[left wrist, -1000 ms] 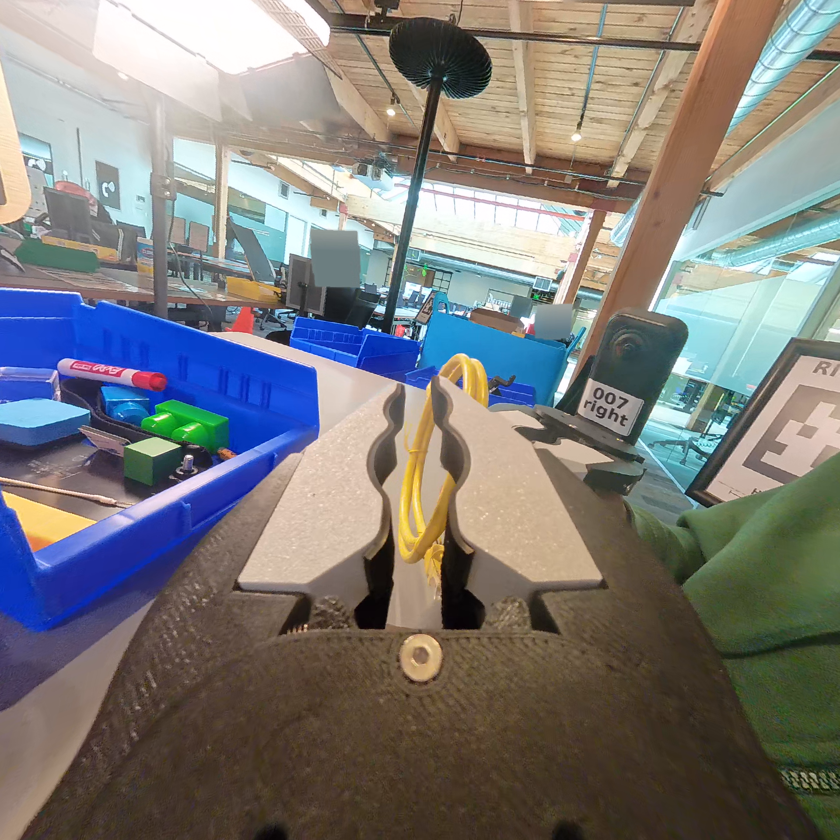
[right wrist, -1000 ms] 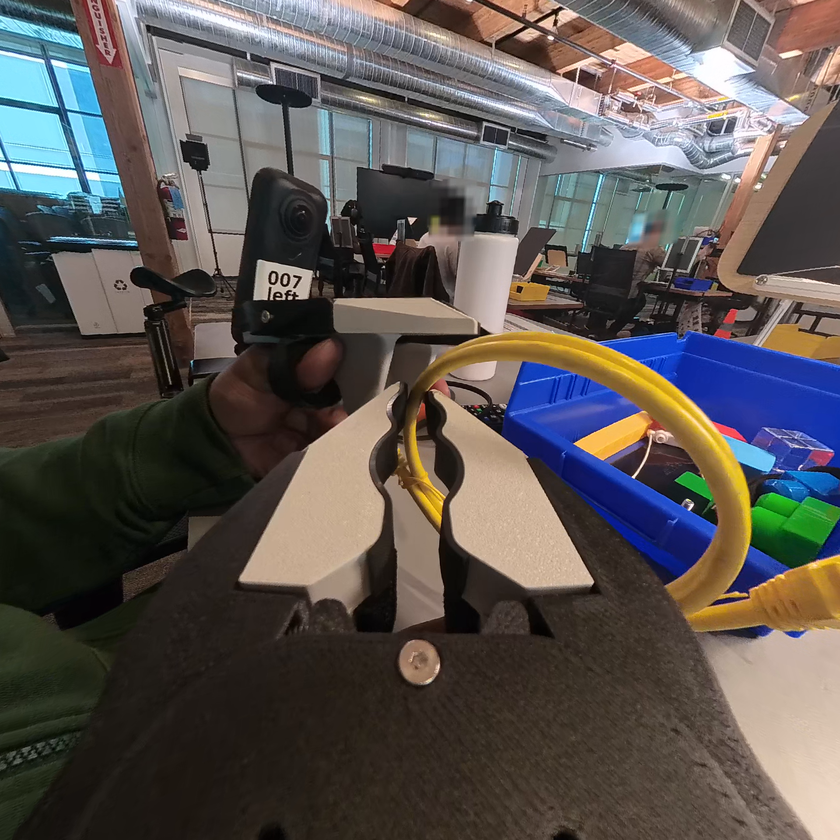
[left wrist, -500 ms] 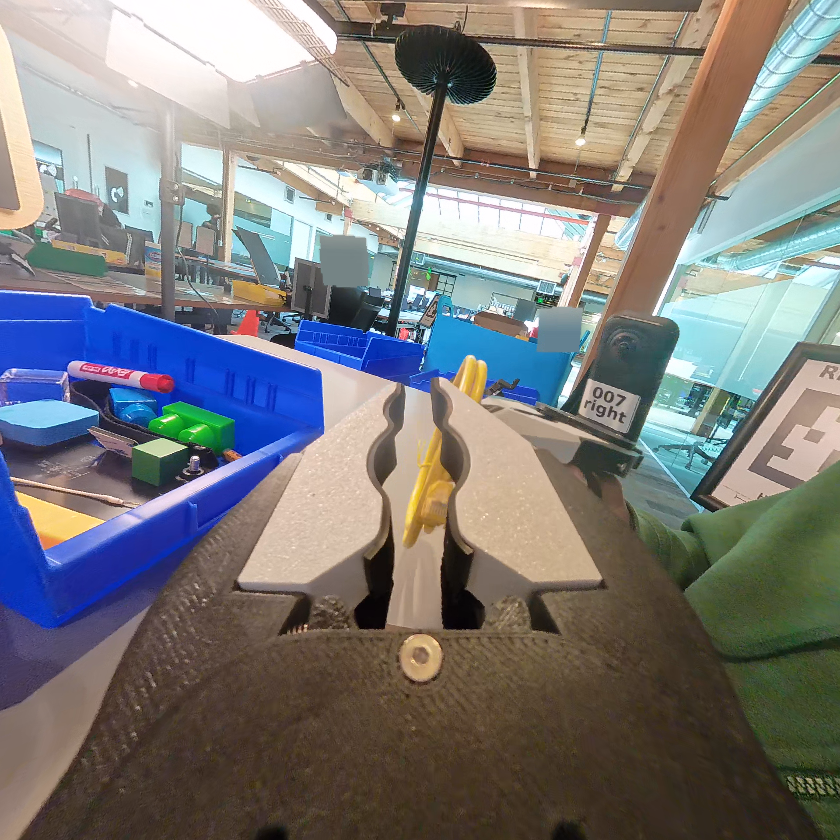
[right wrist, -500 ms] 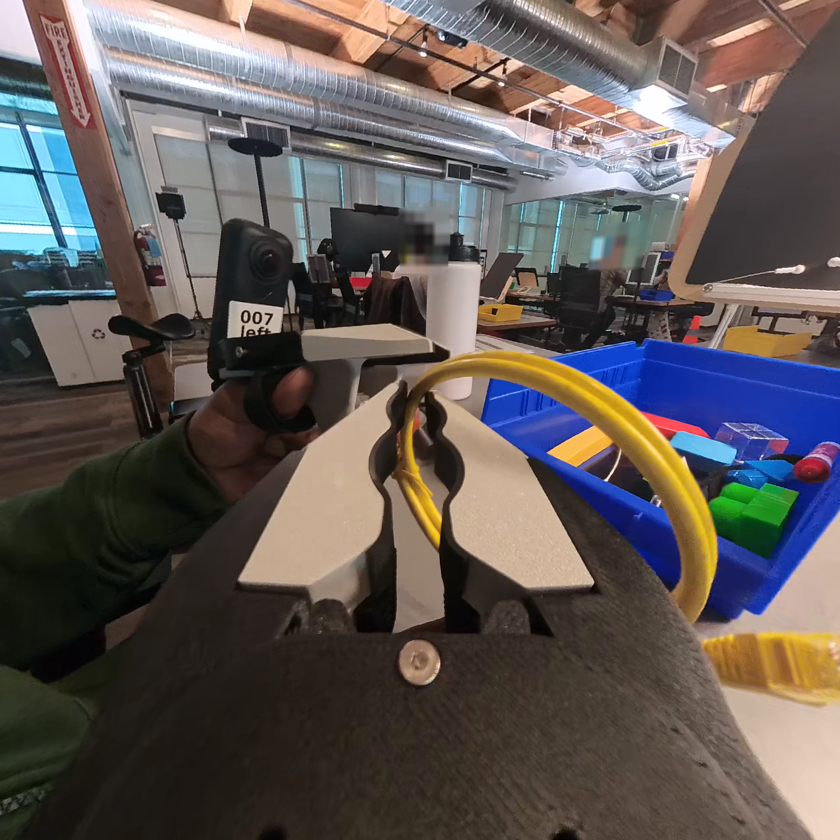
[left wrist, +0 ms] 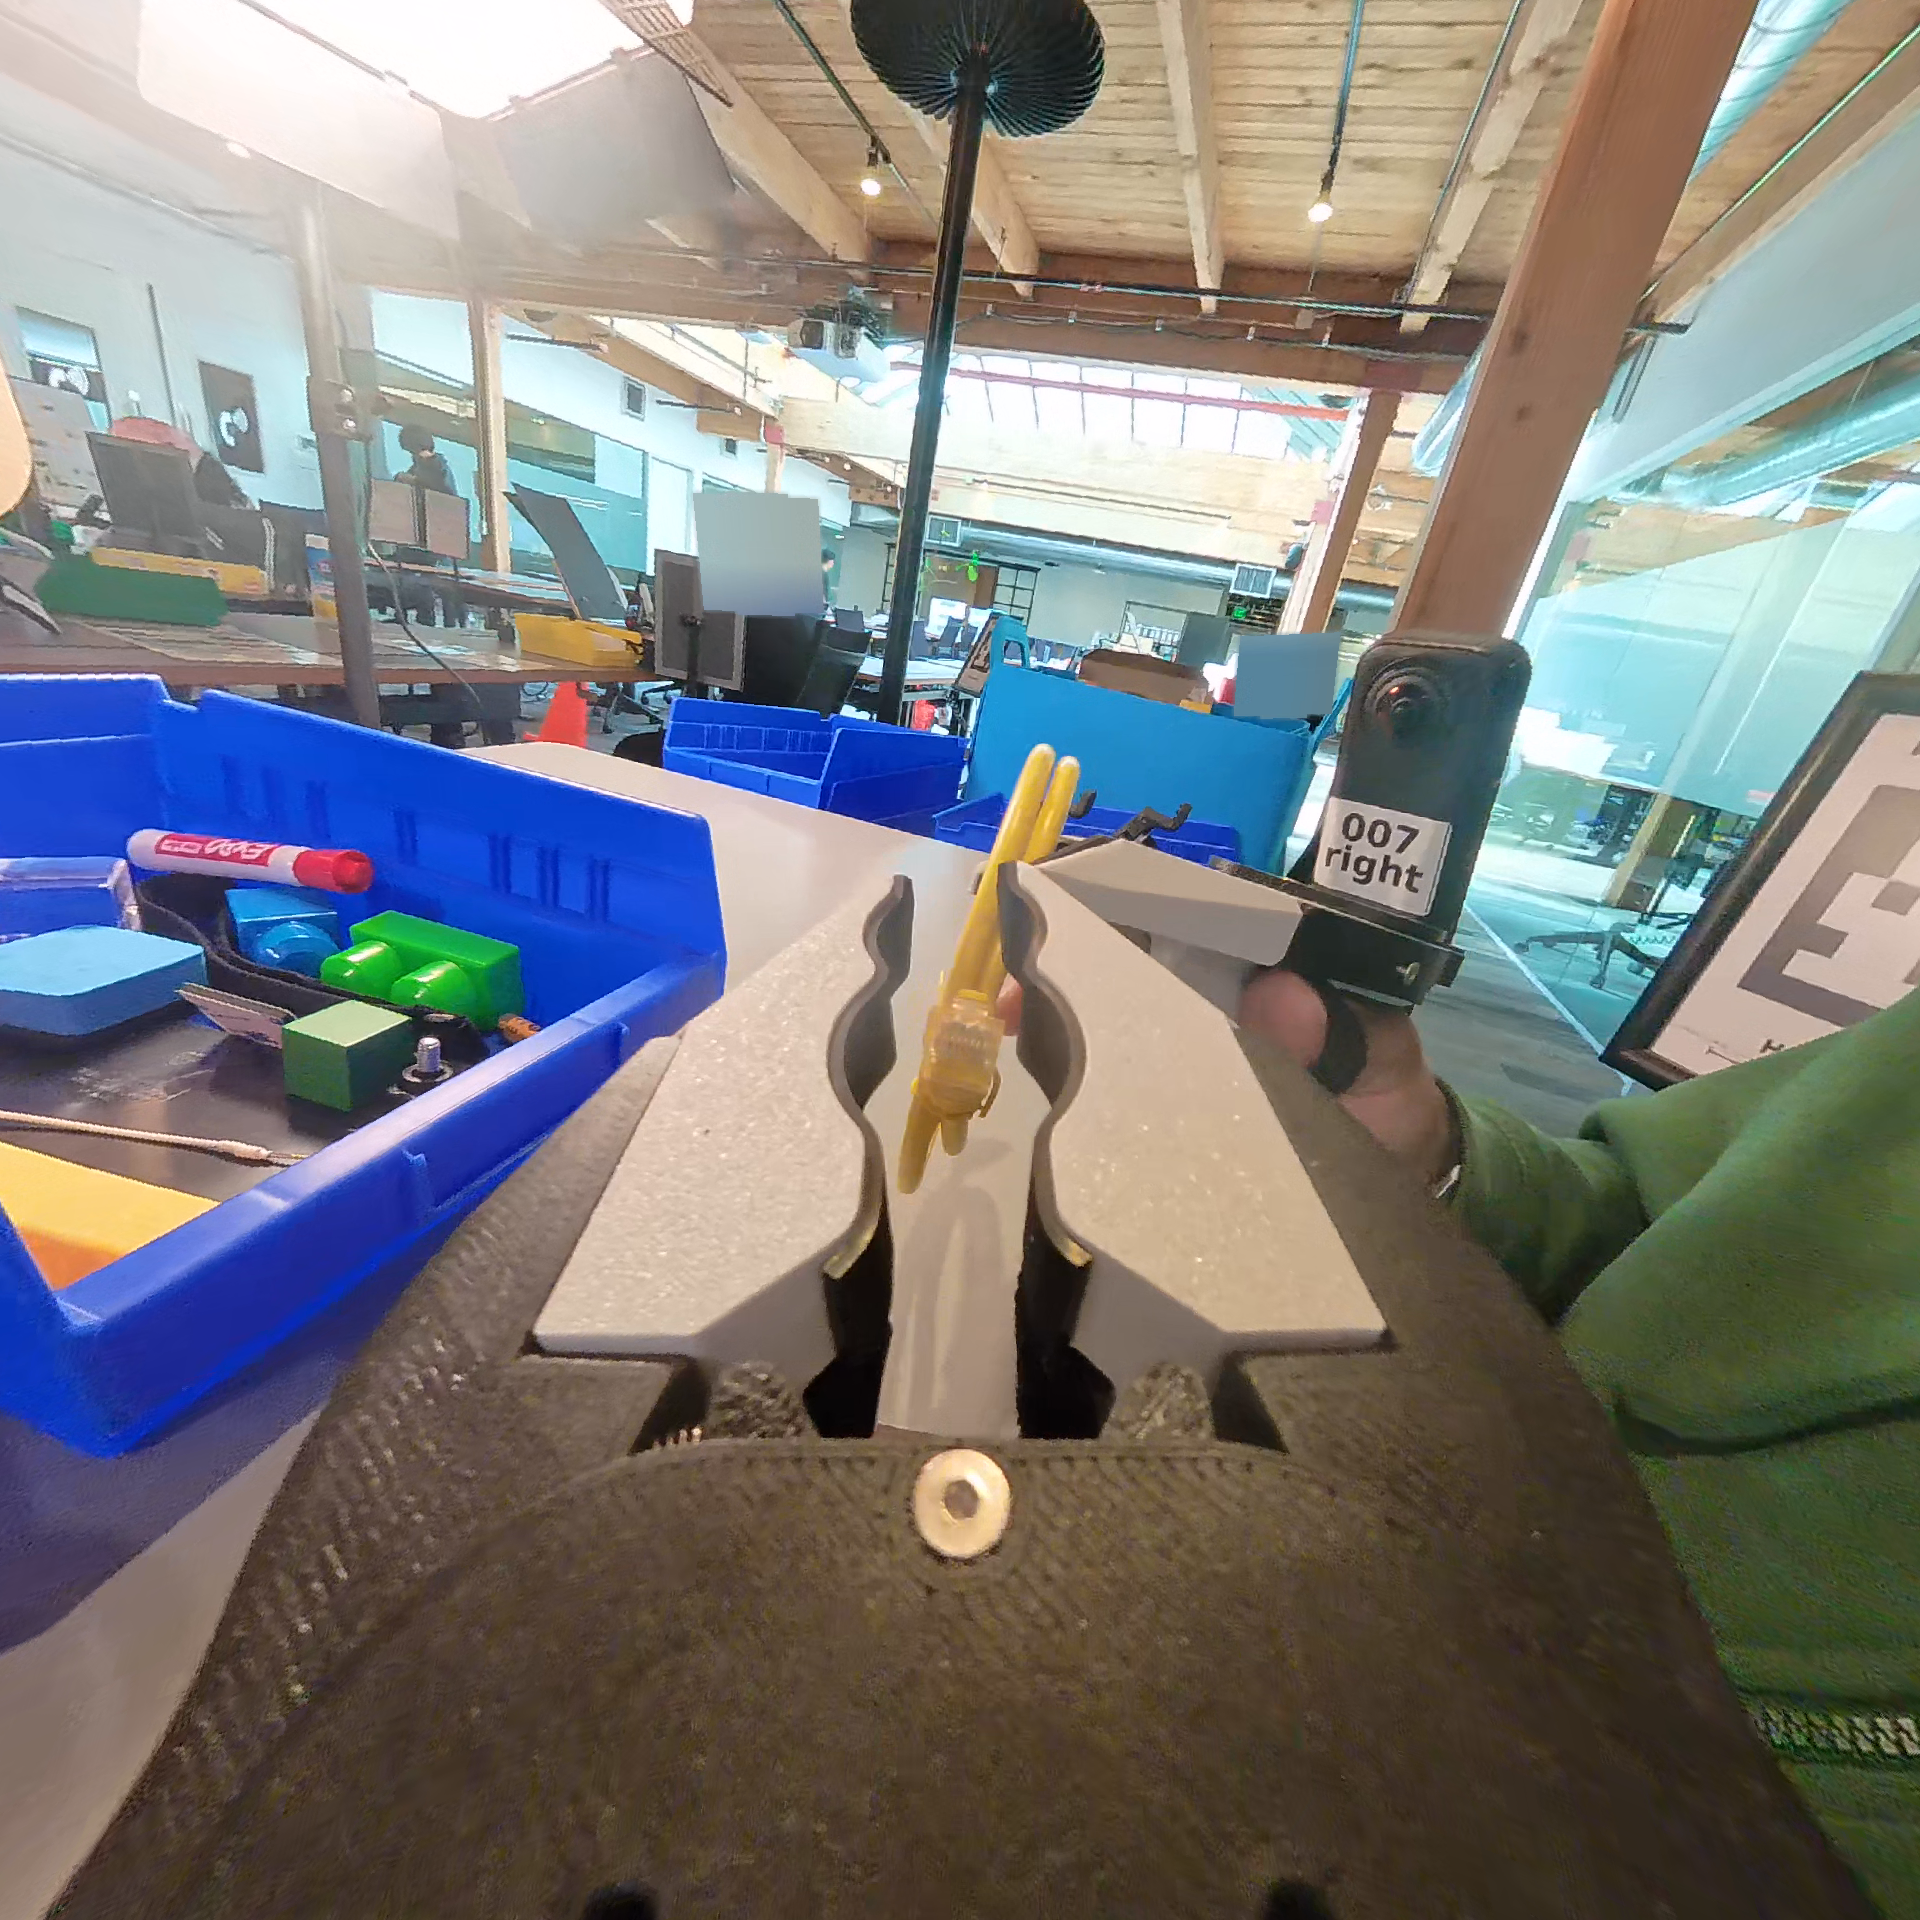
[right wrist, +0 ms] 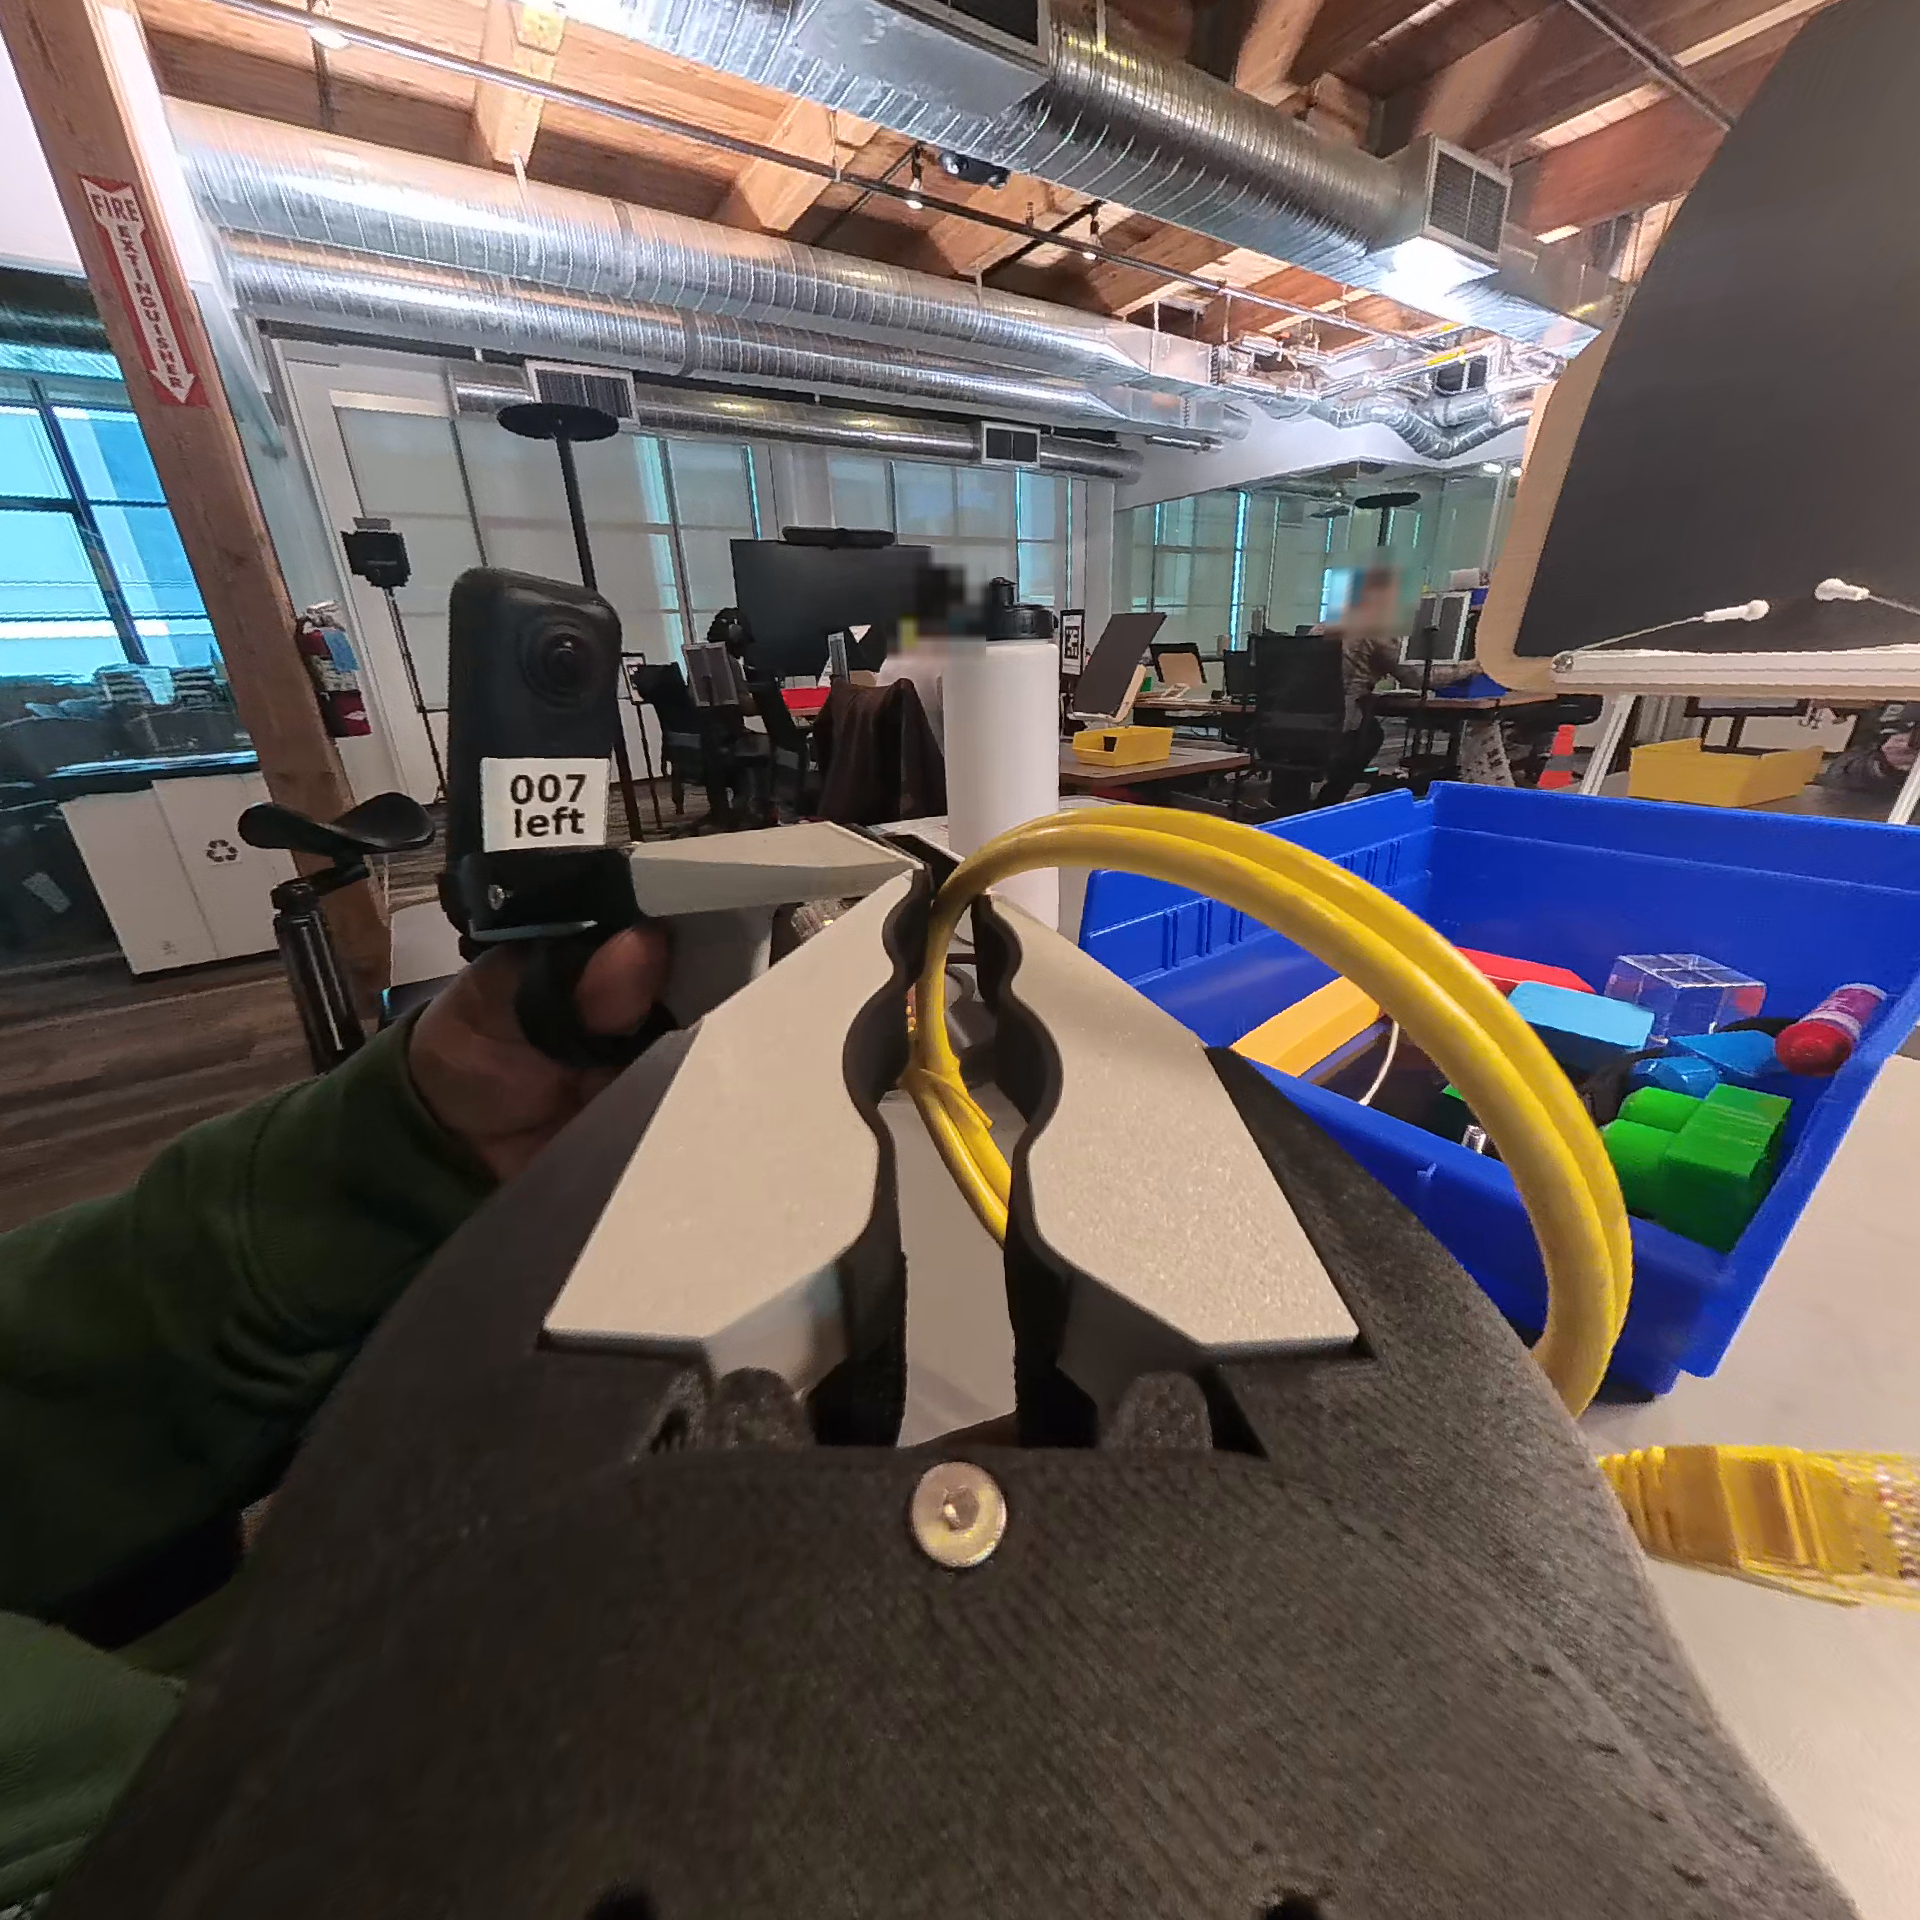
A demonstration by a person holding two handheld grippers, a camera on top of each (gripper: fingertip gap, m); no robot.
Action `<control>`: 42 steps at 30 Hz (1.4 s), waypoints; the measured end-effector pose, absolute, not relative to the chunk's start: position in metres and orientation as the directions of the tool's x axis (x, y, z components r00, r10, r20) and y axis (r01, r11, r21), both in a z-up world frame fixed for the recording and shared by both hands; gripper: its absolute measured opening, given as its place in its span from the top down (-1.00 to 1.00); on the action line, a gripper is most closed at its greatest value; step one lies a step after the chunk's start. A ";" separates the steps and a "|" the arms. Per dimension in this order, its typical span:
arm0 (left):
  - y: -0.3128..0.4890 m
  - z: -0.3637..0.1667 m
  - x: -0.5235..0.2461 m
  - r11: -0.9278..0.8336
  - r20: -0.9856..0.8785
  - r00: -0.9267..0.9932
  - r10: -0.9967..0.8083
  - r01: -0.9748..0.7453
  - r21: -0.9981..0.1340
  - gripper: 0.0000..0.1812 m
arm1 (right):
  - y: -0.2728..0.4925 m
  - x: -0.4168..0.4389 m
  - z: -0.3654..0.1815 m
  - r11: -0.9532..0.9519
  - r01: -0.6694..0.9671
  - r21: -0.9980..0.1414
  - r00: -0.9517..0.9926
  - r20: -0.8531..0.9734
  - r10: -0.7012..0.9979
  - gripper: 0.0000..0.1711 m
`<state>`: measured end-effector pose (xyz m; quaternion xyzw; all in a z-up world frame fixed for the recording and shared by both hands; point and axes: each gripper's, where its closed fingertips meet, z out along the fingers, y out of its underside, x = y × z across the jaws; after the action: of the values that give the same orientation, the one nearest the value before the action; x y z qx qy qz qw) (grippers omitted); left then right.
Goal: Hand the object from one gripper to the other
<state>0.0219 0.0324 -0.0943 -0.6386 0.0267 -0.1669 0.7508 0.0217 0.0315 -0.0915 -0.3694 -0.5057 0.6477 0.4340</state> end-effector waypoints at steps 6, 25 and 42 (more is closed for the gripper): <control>0.032 -0.095 0.023 0.126 0.165 0.944 -0.285 0.208 -0.970 0.80 | 0.035 0.023 -0.089 -0.130 -0.201 -0.971 -0.346 -0.054 0.937 0.91; 0.037 -0.109 0.032 0.057 0.063 0.959 -0.275 0.082 -0.995 0.85 | 0.036 0.021 -0.090 -0.136 -0.194 -0.972 -0.339 -0.064 0.939 0.90; 0.037 -0.106 0.018 0.069 0.076 0.975 -0.210 0.092 -0.993 0.87 | 0.029 0.019 -0.096 -0.065 -0.181 -0.981 -0.332 -0.001 0.943 0.87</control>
<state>0.0182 0.0368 -0.1060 -0.6744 0.0436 -0.1033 0.7298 0.0194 0.0286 -0.0959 -0.3676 -0.5182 0.6304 0.4460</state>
